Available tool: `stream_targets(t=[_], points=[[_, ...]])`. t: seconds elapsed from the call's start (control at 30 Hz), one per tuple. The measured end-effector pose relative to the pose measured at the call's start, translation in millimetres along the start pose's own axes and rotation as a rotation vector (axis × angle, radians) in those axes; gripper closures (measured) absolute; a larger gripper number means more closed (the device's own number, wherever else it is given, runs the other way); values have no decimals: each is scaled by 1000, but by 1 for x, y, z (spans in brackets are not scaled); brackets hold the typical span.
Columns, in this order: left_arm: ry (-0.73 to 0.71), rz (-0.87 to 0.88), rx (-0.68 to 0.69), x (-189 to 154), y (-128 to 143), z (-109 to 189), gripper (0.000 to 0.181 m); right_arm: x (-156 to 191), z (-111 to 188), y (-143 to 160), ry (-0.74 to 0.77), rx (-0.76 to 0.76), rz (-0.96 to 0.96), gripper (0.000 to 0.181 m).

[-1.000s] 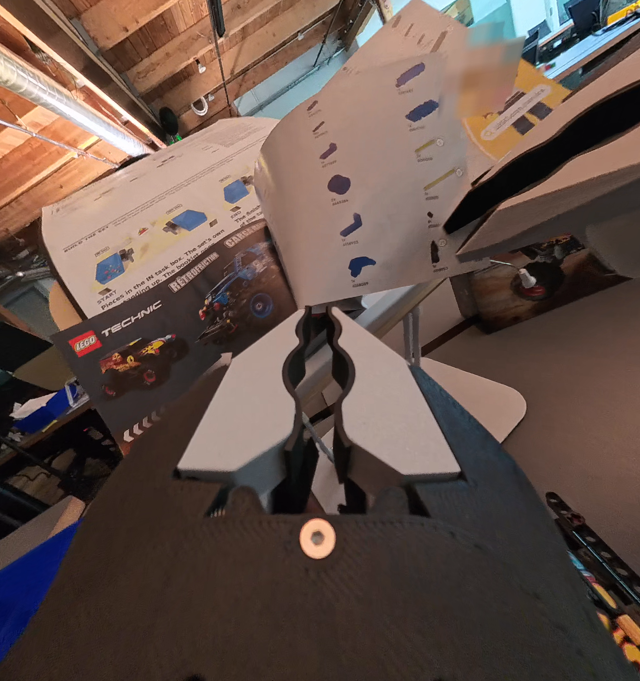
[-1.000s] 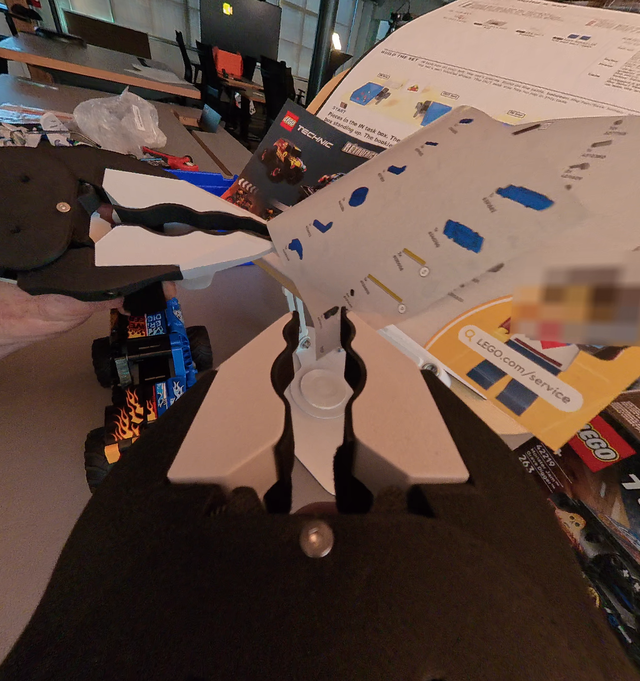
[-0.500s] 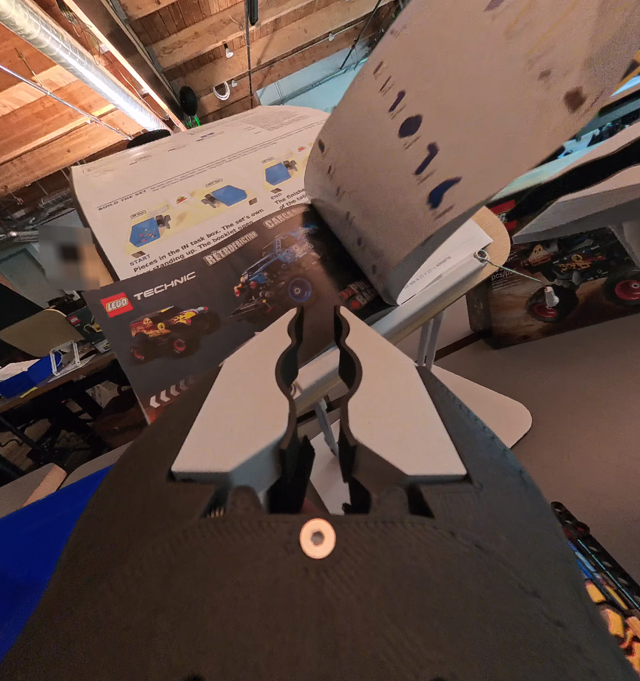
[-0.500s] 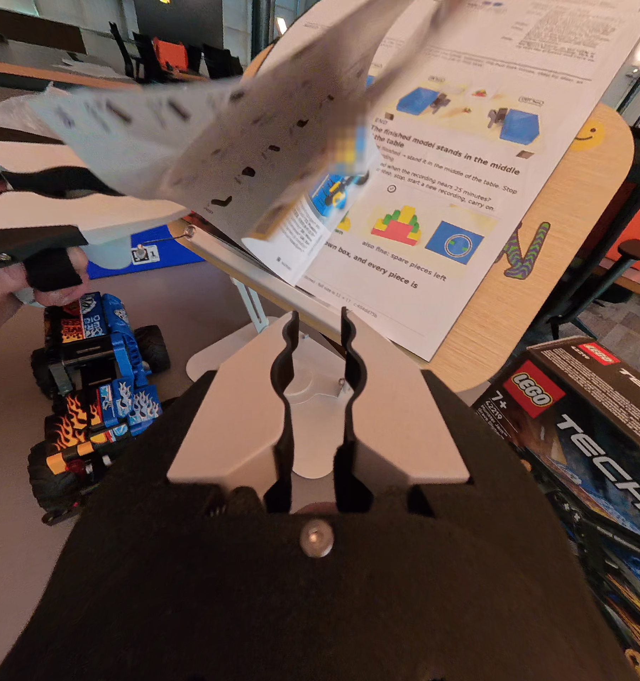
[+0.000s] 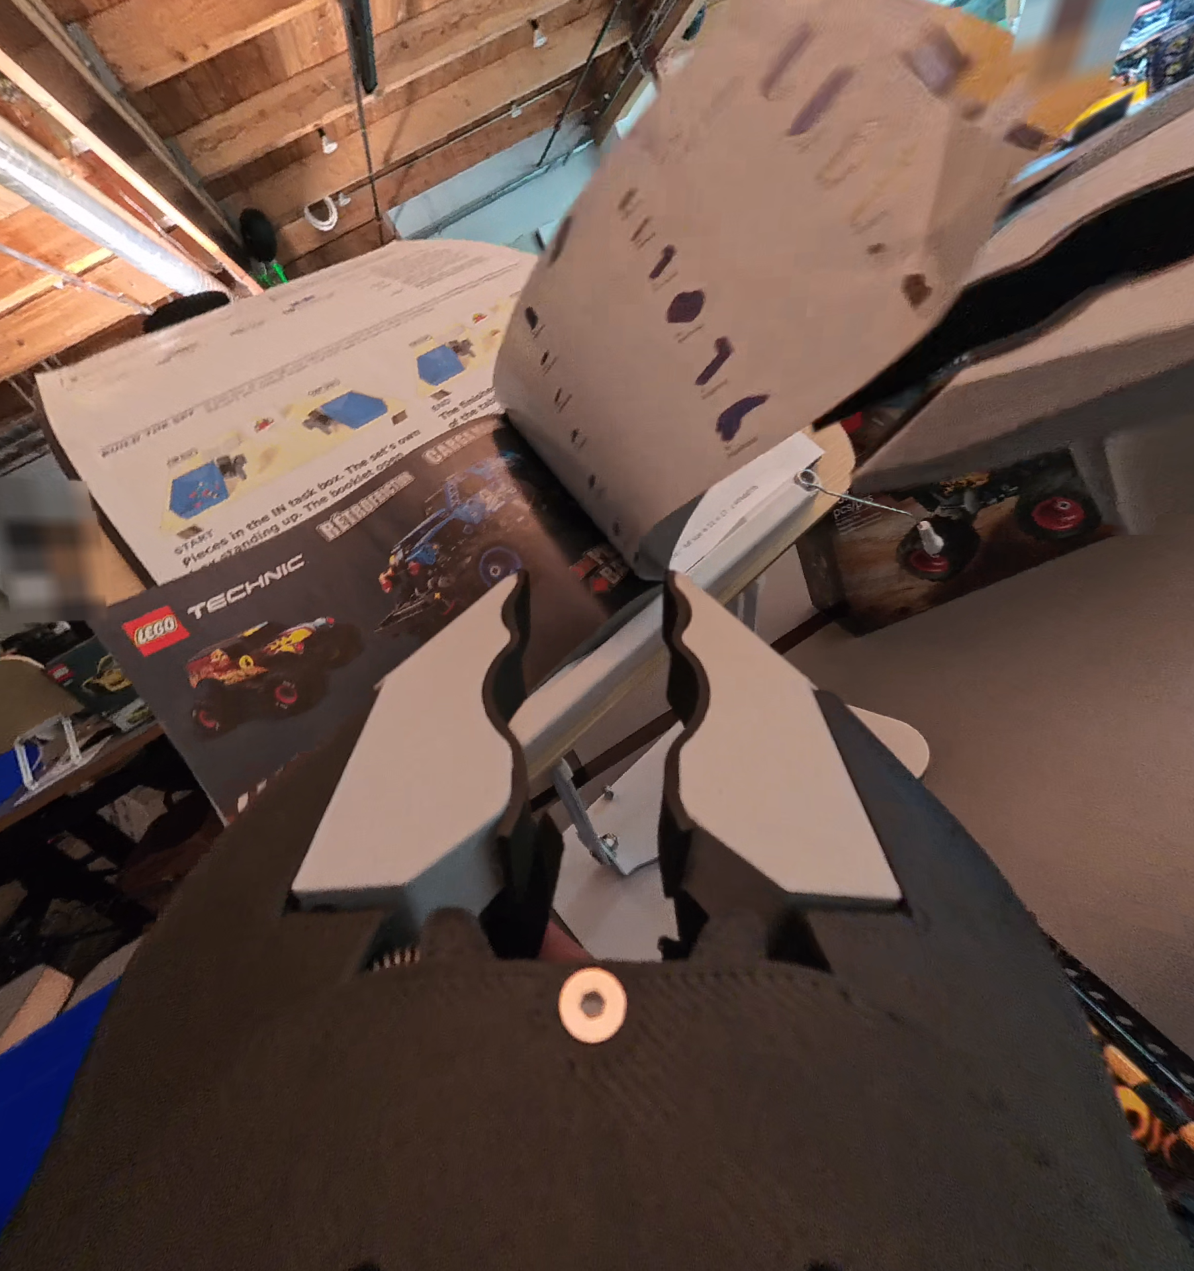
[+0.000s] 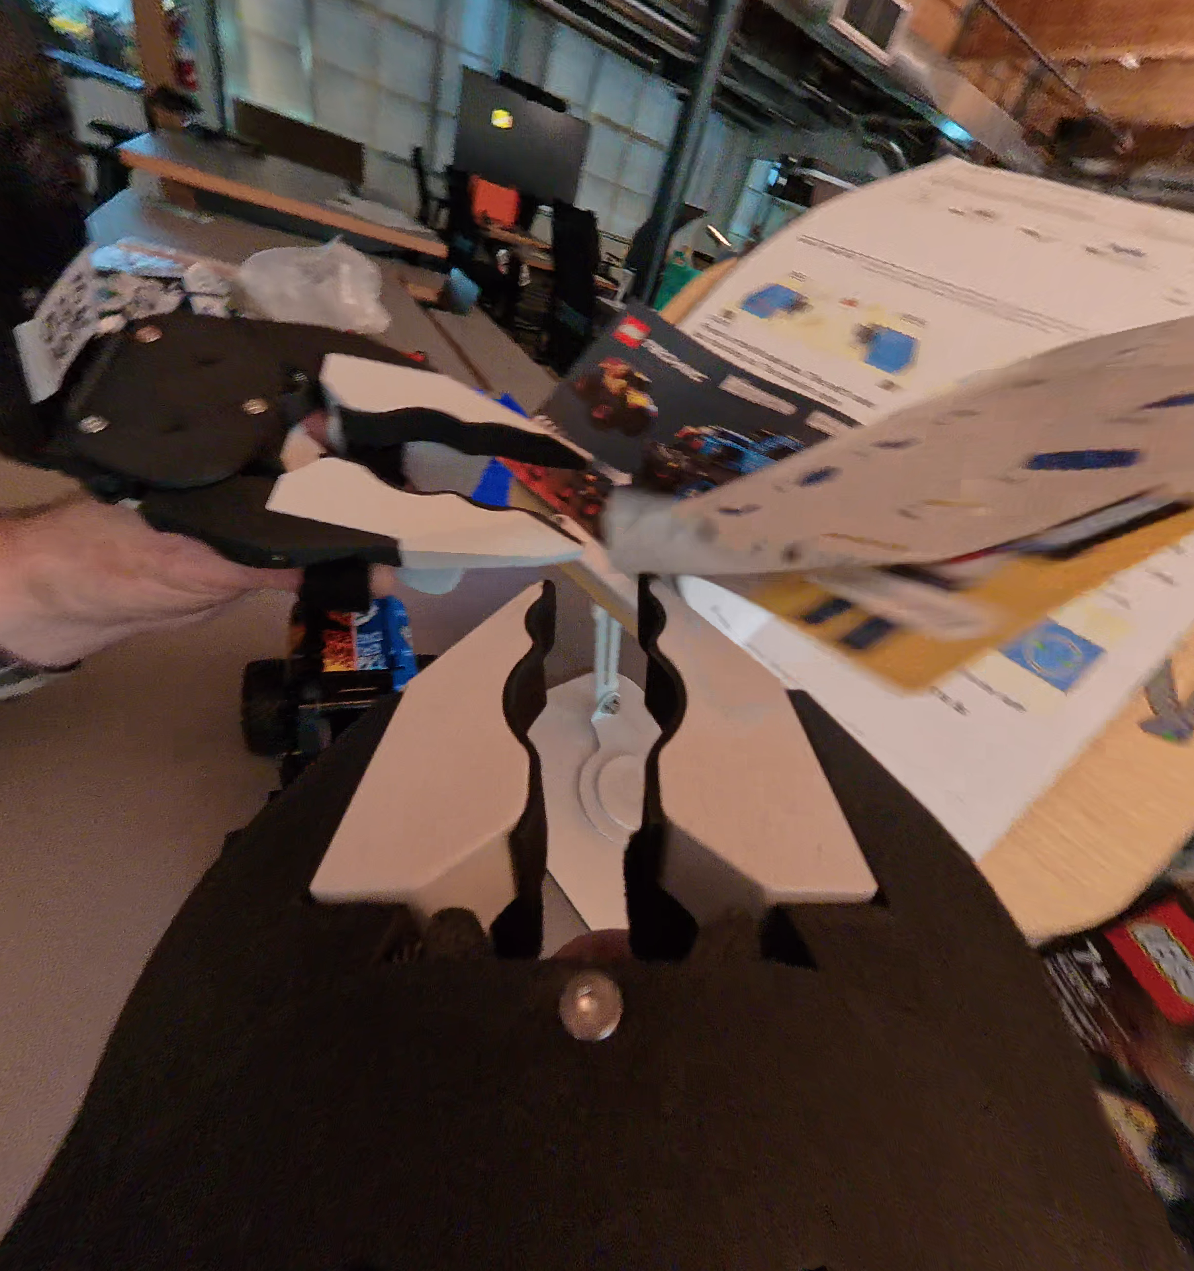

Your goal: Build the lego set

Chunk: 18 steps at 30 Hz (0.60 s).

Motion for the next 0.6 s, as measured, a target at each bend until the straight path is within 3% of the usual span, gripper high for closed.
stream_targets(t=[0.13, 0.23, 0.37, 0.5, 0.6], points=[[-1, -45, -11, -5, -4, 1, 143, 22, -10, -4, -33, 14, 100, 158], [-8, -56, 1, -5, -3, -1, 143, 17, -5, -7, 30, -32, 107, 160], [-35, -53, 15, 2, 1, 1, 143, -14, 6, 4, 98, -9, -30, 150], [-42, -25, 26, 8, 6, 1, 143, -37, 12, 33, 68, -11, -131, 145], [-44, -25, 37, 10, 9, 0, 144, -54, 12, 54, 112, -18, -288, 120]])
Point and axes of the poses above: each gripper's, where its closed fingertips meet, z back along the fingers, y out of its underside, x = y × z across the jaws, the point moved 8 cm from there along z, back along the fingers, and after that the axes turned 7 degrees about z, right-handed, at the moved point
